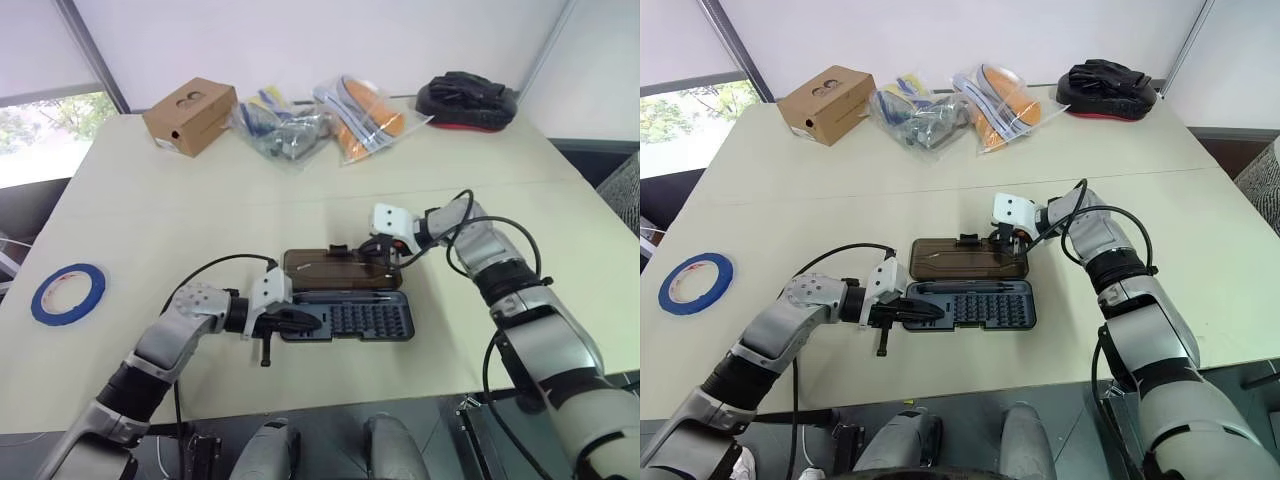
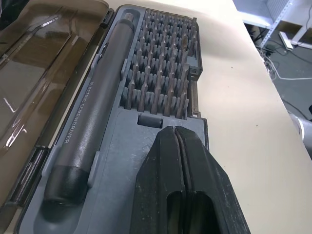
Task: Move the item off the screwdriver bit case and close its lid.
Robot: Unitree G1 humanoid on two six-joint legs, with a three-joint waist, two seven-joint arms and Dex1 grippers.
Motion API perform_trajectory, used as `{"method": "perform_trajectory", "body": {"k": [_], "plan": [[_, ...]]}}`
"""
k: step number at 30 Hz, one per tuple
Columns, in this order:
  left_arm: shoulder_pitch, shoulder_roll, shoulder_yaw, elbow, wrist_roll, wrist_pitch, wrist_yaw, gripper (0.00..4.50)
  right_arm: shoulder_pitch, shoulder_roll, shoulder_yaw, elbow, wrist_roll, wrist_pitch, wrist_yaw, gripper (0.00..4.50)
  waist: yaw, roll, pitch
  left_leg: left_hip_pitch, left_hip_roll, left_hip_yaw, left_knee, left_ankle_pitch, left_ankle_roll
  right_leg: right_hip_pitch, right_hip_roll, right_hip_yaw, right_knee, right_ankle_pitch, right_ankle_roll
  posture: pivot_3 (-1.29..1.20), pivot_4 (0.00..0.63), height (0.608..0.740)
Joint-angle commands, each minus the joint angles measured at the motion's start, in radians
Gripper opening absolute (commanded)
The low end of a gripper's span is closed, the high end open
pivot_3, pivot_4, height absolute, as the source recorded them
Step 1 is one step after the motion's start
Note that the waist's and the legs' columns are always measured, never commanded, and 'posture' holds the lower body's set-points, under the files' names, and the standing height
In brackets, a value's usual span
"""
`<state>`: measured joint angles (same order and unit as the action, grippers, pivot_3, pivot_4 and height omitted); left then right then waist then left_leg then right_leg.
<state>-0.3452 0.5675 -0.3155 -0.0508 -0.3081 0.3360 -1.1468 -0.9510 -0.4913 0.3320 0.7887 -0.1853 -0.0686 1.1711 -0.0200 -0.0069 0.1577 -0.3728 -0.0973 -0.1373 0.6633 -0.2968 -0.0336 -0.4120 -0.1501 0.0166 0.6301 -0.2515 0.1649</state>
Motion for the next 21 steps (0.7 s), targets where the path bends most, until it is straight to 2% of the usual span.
{"method": "perform_trajectory", "body": {"k": [1,5,12,18,21], "plan": [[0.006,-0.01,0.017,0.019,0.008,0.022,0.026,0.0,0.014,-0.007,-0.011,-0.065,-0.016,-0.047,-0.064,0.02,0.0,0.0,0.0,0.0,0.0,0.0,0.0,0.0,0.0,0.0,0.0,0.0,0.0,0.0,0.0,0.0,0.15,0.74],[-0.008,-0.044,0.072,0.017,-0.035,0.086,0.071,0.0,0.079,-0.075,-0.03,-0.297,-0.063,-0.165,-0.15,0.02,0.0,0.0,0.0,-0.002,0.0,0.0,0.0,0.0,0.0,-0.003,0.0,0.0,0.001,0.0,0.0,0.0,0.15,0.74],[-0.028,-0.079,0.136,0.011,-0.085,0.158,0.122,0.0,0.236,-0.135,-0.085,-0.651,-0.062,-0.11,-0.227,0.02,0.003,0.0,0.001,-0.005,0.0,0.002,0.0,0.0,0.0,-0.007,0.0,0.001,0.001,0.0,0.0,0.0,0.15,0.74],[-0.09,-0.128,0.232,-0.011,-0.185,0.235,0.167,0.0,0.286,-0.148,-0.086,-0.737,-0.07,-0.089,-0.258,0.02,0.005,-0.001,0.001,-0.008,0.0,0.002,0.001,0.0,0.0,-0.009,0.0,0.001,0.001,0.0,0.0,0.0,0.15,0.74],[-0.164,-0.153,0.328,-0.039,-0.302,0.314,0.202,0.0,0.291,-0.151,-0.079,-0.737,-0.077,-0.095,-0.266,0.02,0.004,-0.001,0.001,-0.011,0.0,0.002,0.001,0.0,0.0,-0.013,0.0,0.001,0.001,0.0,0.0,0.0,0.15,0.74]]}}
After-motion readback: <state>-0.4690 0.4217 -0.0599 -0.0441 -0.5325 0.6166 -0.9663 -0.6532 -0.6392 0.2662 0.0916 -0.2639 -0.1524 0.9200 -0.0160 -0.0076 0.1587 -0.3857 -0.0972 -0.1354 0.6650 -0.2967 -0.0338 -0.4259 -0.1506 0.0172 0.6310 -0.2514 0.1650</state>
